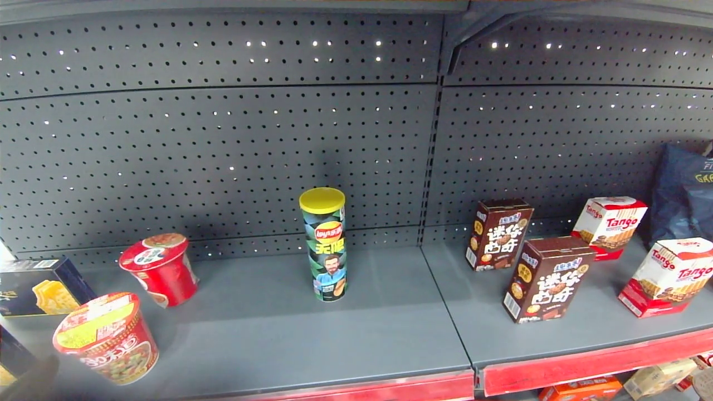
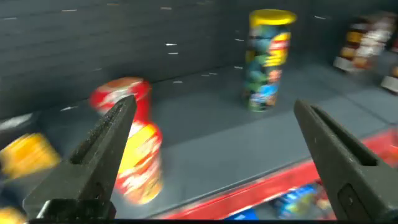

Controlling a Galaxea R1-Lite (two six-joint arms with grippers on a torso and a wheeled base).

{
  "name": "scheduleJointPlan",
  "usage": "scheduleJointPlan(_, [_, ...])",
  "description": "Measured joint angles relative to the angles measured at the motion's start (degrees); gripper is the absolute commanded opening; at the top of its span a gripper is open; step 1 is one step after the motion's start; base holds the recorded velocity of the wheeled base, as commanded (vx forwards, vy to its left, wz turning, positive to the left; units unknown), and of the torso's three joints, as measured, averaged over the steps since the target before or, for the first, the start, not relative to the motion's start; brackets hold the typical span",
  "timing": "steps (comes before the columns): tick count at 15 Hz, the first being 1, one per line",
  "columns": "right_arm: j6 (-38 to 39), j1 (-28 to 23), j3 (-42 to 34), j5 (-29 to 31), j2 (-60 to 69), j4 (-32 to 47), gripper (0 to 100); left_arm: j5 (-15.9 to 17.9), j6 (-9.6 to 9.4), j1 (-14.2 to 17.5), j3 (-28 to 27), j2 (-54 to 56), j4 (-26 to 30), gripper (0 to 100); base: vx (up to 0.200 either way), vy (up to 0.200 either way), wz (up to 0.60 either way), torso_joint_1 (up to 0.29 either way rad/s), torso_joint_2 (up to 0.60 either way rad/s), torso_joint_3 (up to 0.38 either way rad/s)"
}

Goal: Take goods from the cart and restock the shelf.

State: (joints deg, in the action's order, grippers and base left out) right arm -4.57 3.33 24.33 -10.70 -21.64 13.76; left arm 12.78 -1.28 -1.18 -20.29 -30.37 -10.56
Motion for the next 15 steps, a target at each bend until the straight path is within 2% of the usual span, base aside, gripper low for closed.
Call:
scheduleJointPlan(2, [0.1,0.0,0.6,0.0,-0.7,-0.1,0,3.1,0.09,-2.7,-4.8,-7.6,-0.3,100,0.0,0.0,0.0,0.0,0.0,0.0])
scheduleJointPlan(4, [0.1,0.0,0.7,0.2,-1.2,-0.1,0,6.4,0.22,-4.4,-9.6,-15.1,-0.5,100,0.0,0.0,0.0,0.0,0.0,0.0])
scheduleJointPlan(6, [0.1,0.0,0.7,0.4,-1.6,-0.1,0,8.2,0.0,-5.1,-13.4,-22.8,-1.7,100,0.0,0.0,0.0,0.0,0.0,0.0])
scheduleJointPlan(7, [0.1,-0.1,0.7,0.5,-1.8,-0.3,0,8.9,-0.13,-5.3,-15.0,-27.3,-3.7,100,0.0,0.0,0.0,0.0,0.0,0.0])
scheduleJointPlan(9, [0.2,-0.2,0.5,0.6,-1.9,-0.3,0,11.9,-0.3,-5.5,-16.8,-35.4,-11.1,100,0.0,0.0,0.0,0.0,0.0,0.0])
scheduleJointPlan(10, [0.3,-0.3,0.4,0.6,-2.0,-0.5,0,14.6,-0.46,-5.5,-17.1,-39.3,-15.1,100,0.0,0.0,0.0,0.0,0.0,0.0])
scheduleJointPlan(13, [0.3,-0.6,0.0,0.7,-2.0,-2.4,0,21.7,-1.54,-5.0,-16.8,-48.5,-21.8,100,0.0,0.0,0.0,0.0,0.0,0.0])
scheduleJointPlan(15, [0.4,-0.7,0.1,0.7,-2.0,-2.4,0,28.7,-1.69,-3.5,-15.9,-53.9,-27.7,100,0.0,0.0,0.0,0.0,0.0,0.0])
